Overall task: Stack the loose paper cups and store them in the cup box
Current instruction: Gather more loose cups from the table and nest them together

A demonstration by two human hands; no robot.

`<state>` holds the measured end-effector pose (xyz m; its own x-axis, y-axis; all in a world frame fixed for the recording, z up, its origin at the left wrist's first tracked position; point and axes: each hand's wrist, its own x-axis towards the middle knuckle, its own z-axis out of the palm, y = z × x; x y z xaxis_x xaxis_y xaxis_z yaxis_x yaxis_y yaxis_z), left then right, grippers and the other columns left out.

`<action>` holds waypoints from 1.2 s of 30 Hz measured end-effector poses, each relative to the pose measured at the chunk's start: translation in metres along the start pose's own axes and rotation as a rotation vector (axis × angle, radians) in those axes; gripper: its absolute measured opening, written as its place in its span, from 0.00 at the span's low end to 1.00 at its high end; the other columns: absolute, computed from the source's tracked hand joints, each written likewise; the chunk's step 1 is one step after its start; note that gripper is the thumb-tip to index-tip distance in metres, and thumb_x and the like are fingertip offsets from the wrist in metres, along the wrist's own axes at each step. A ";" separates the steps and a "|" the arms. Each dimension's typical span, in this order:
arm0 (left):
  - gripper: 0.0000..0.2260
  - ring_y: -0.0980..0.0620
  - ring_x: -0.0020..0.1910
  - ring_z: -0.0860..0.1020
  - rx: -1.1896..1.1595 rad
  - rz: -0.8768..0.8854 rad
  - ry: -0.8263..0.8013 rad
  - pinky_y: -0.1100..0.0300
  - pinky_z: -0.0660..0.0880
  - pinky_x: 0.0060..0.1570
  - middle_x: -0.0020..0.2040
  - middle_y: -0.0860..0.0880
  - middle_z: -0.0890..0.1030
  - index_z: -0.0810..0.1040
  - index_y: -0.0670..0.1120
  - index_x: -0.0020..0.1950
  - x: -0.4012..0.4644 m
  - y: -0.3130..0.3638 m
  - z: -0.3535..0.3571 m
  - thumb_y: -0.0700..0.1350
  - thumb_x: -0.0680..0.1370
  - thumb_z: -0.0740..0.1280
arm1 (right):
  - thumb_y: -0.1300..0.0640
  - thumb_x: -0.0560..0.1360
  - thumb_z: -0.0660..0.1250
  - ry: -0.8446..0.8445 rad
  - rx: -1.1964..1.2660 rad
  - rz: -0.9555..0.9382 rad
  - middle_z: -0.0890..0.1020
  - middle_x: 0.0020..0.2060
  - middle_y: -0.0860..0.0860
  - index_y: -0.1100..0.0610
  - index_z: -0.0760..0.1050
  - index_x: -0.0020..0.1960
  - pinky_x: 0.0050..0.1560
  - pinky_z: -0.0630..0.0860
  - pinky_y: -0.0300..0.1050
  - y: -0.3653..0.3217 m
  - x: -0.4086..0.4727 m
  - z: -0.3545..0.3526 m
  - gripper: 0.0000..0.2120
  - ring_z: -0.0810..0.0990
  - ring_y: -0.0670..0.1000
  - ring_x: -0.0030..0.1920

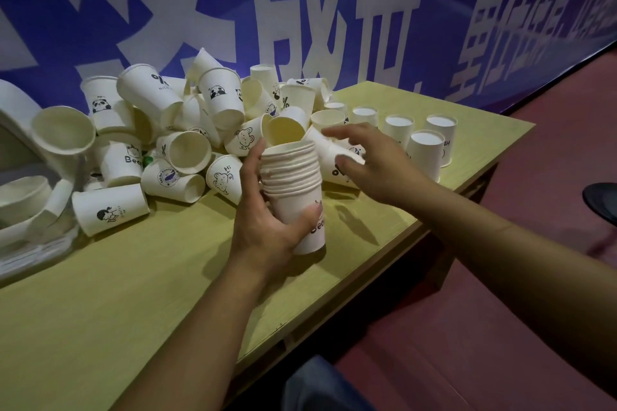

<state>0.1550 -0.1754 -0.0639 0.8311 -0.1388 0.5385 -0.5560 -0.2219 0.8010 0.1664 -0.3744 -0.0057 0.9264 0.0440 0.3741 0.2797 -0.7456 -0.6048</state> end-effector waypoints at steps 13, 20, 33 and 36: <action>0.45 0.57 0.68 0.73 0.082 0.008 -0.037 0.48 0.76 0.65 0.71 0.60 0.69 0.52 0.74 0.73 0.002 -0.002 -0.004 0.60 0.64 0.74 | 0.49 0.70 0.74 -0.142 -0.404 0.037 0.71 0.68 0.53 0.36 0.50 0.76 0.62 0.71 0.59 0.045 0.016 0.018 0.45 0.70 0.56 0.62; 0.46 0.59 0.65 0.74 0.054 0.013 -0.011 0.57 0.78 0.61 0.70 0.56 0.70 0.54 0.62 0.78 0.004 -0.004 -0.007 0.61 0.65 0.74 | 0.56 0.67 0.77 0.027 0.090 0.071 0.73 0.58 0.48 0.40 0.59 0.73 0.48 0.83 0.50 0.047 0.013 0.018 0.42 0.79 0.52 0.53; 0.45 0.64 0.60 0.77 -0.019 -0.049 -0.220 0.63 0.79 0.53 0.68 0.63 0.71 0.54 0.72 0.75 0.001 0.003 -0.007 0.61 0.63 0.73 | 0.53 0.70 0.73 0.019 0.308 0.098 0.71 0.62 0.51 0.38 0.56 0.76 0.50 0.83 0.53 0.054 0.006 0.024 0.41 0.78 0.52 0.53; 0.46 0.58 0.62 0.77 0.011 -0.057 -0.258 0.50 0.80 0.59 0.70 0.59 0.71 0.54 0.71 0.75 -0.001 0.001 -0.006 0.61 0.63 0.74 | 0.54 0.73 0.73 -0.134 0.249 0.105 0.66 0.73 0.55 0.37 0.45 0.78 0.46 0.79 0.40 0.055 0.005 0.026 0.47 0.77 0.47 0.50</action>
<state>0.1537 -0.1696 -0.0616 0.8366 -0.3672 0.4064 -0.5089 -0.2466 0.8248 0.1934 -0.3982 -0.0555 0.9739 0.0751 0.2142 0.2186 -0.5652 -0.7955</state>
